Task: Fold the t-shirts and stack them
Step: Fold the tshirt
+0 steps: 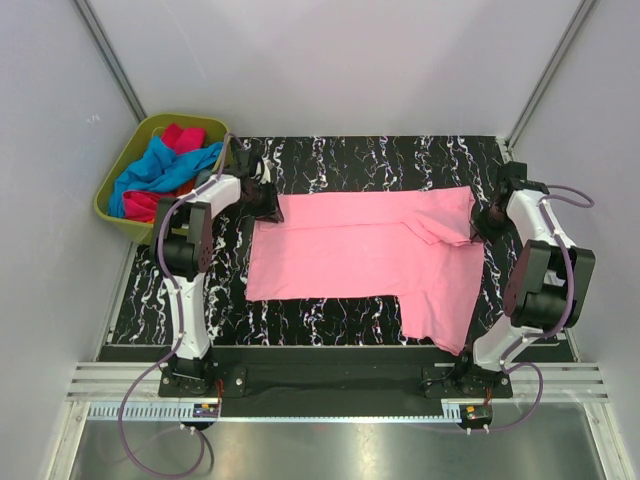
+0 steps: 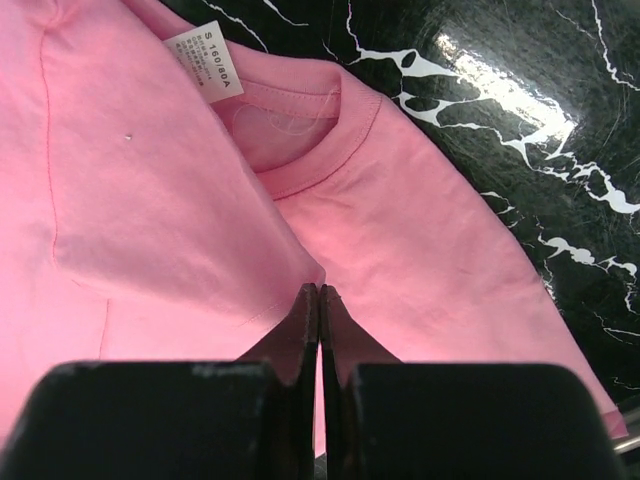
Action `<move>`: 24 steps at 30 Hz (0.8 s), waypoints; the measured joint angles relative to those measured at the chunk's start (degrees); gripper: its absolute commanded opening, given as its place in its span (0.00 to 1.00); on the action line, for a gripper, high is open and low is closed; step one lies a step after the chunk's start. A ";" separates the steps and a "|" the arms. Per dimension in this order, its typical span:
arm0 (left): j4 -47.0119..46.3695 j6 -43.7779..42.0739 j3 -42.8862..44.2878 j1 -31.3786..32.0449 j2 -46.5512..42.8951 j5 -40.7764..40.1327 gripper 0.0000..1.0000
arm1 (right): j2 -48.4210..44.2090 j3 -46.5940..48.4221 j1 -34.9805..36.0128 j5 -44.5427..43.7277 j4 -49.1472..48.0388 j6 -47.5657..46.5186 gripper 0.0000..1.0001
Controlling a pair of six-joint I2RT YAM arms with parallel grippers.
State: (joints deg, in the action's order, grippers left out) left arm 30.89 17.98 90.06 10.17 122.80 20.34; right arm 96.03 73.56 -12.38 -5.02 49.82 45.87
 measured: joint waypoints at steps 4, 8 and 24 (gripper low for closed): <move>0.22 -0.02 0.37 0.00 0.22 0.00 0.30 | 0.92 -0.11 -0.26 -0.50 -0.50 0.13 0.00; 0.33 -0.20 0.61 -0.04 0.33 0.00 0.31 | 2.62 -0.11 -1.38 -1.66 -0.90 -0.11 0.31; 1.99 -0.13 5.95 -0.24 0.33 0.52 0.34 | 28.33 29.24 -4.17 9.88 -18.27 -17.75 0.63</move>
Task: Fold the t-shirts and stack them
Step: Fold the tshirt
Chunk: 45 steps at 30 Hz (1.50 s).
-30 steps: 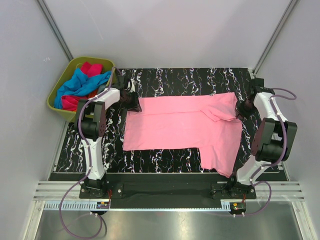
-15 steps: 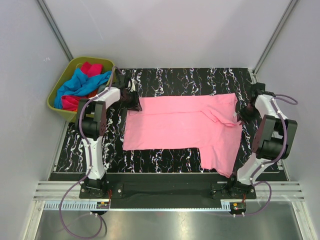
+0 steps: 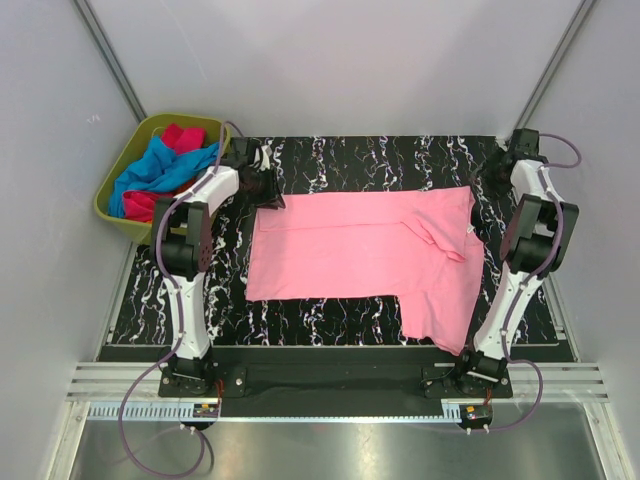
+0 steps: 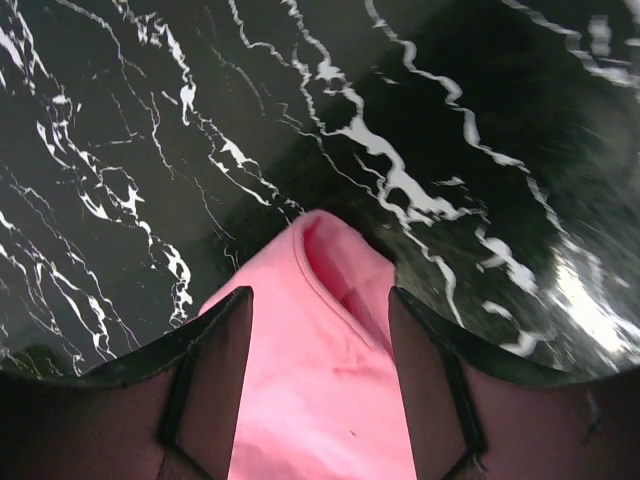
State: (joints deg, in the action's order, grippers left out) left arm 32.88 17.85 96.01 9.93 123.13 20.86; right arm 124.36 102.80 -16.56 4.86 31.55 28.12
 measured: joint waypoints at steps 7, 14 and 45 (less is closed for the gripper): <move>-0.22 -0.02 0.68 -0.42 1.42 0.11 0.34 | 7.17 3.65 0.02 6.71 -1.31 -1.70 0.59; 0.11 -0.02 0.61 -1.29 3.17 0.07 0.34 | 7.96 4.98 0.04 8.37 -1.51 -2.32 0.47; -0.57 0.55 0.76 -2.43 3.04 2.14 0.41 | 17.94 27.26 -0.31 -1.51 11.93 -1.97 0.52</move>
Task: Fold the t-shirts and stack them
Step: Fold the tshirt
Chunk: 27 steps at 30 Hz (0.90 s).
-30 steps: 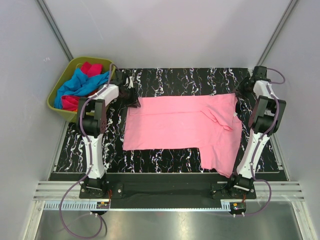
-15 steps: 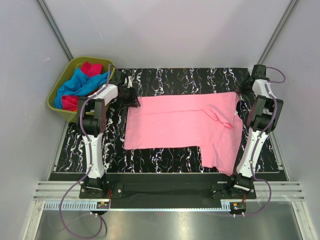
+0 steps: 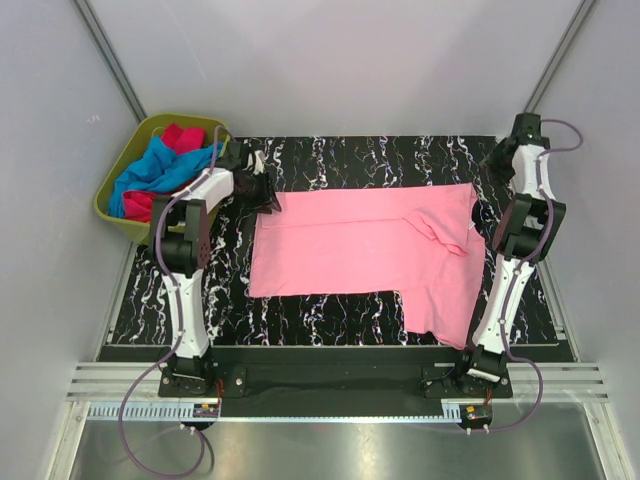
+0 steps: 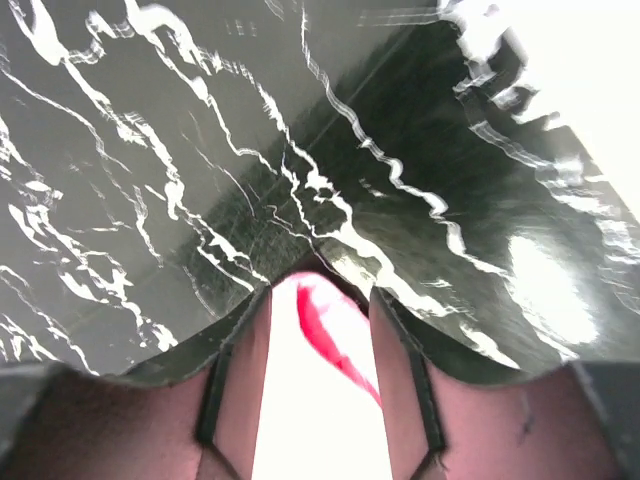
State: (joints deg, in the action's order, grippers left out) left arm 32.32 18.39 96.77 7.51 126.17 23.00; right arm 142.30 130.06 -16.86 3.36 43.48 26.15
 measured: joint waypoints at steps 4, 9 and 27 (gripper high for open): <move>0.52 0.07 -6.64 0.76 -8.66 -0.61 0.42 | -1.01 8.39 -0.15 -4.74 9.55 -2.40 0.54; 1.14 0.09 -20.48 6.69 -29.51 -2.47 0.41 | -9.42 -0.70 0.48 -6.38 14.62 -4.83 0.54; 3.72 6.38 -45.72 19.15 -58.95 1.40 0.42 | -39.91 -52.94 31.80 -7.45 3.58 -13.44 0.50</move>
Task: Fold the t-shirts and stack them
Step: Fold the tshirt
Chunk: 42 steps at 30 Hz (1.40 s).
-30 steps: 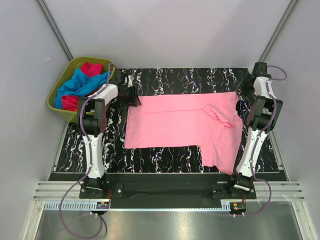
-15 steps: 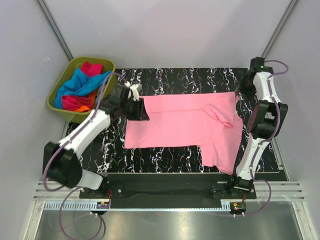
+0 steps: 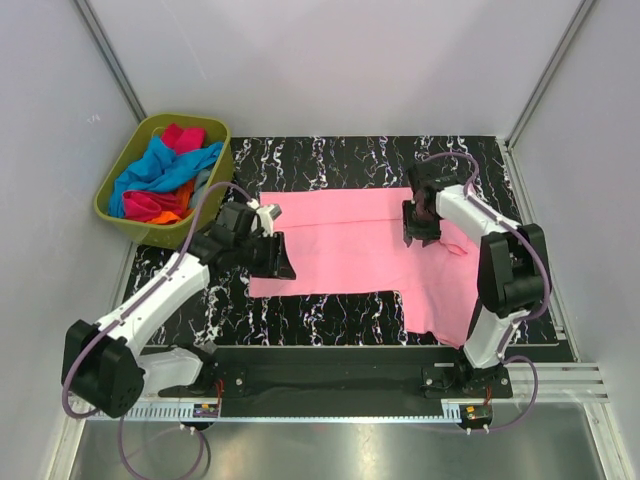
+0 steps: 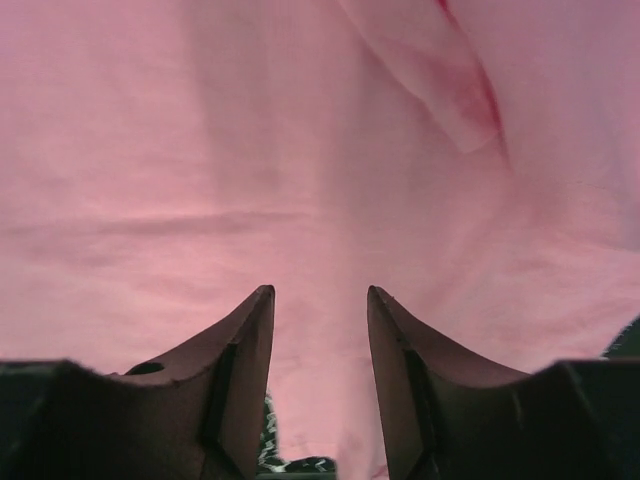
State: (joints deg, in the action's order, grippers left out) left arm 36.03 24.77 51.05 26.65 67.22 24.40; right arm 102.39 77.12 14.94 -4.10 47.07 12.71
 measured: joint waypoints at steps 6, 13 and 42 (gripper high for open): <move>0.17 -3.69 4.37 -0.11 5.95 1.95 0.42 | 7.13 0.72 -0.81 -8.22 -2.21 -5.16 0.49; -0.24 -6.67 5.25 -2.21 8.85 5.70 0.42 | 11.72 3.02 -0.83 -13.86 -3.61 -8.26 0.46; -2.14 -8.07 5.20 -6.10 11.78 11.10 0.42 | 14.93 6.29 -0.85 -17.46 -5.46 -10.45 0.26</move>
State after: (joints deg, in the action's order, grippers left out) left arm 33.89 16.71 56.25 20.56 79.00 35.51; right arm 117.32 83.42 14.09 -21.56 41.60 2.26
